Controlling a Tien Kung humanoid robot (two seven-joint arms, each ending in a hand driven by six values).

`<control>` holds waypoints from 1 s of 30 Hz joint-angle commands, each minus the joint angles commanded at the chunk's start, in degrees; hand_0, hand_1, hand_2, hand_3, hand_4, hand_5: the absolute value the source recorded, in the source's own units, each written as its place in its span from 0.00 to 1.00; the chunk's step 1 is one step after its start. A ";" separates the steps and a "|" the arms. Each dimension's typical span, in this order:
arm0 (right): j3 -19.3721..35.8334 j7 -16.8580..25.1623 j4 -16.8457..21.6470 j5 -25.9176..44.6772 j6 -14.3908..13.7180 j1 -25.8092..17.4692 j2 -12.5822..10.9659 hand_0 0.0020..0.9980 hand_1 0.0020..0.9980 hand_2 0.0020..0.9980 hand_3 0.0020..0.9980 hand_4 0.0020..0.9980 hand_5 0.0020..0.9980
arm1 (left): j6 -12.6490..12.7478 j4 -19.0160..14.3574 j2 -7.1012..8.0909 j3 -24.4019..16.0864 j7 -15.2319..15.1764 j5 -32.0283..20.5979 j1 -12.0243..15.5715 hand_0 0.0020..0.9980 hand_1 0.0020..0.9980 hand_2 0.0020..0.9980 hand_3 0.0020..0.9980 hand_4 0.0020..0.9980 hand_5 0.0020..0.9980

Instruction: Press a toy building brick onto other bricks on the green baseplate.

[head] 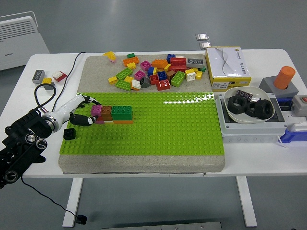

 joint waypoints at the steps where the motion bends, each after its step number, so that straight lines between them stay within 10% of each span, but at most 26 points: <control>1: 0.04 0.00 0.00 -0.04 0.00 0.00 0.00 0.52 0.67 0.69 0.72 0.76 0.83 | -0.05 0.02 0.01 0.01 0.00 0.00 -0.01 0.91 0.96 0.95 0.66 0.63 0.02; 30: 0.25 -0.07 0.00 -0.34 -0.02 -0.02 -0.08 0.52 0.67 0.69 0.72 0.76 0.82 | -0.69 -1.01 0.34 -1.46 -0.53 1.37 0.28 0.91 0.97 0.96 0.83 0.97 0.18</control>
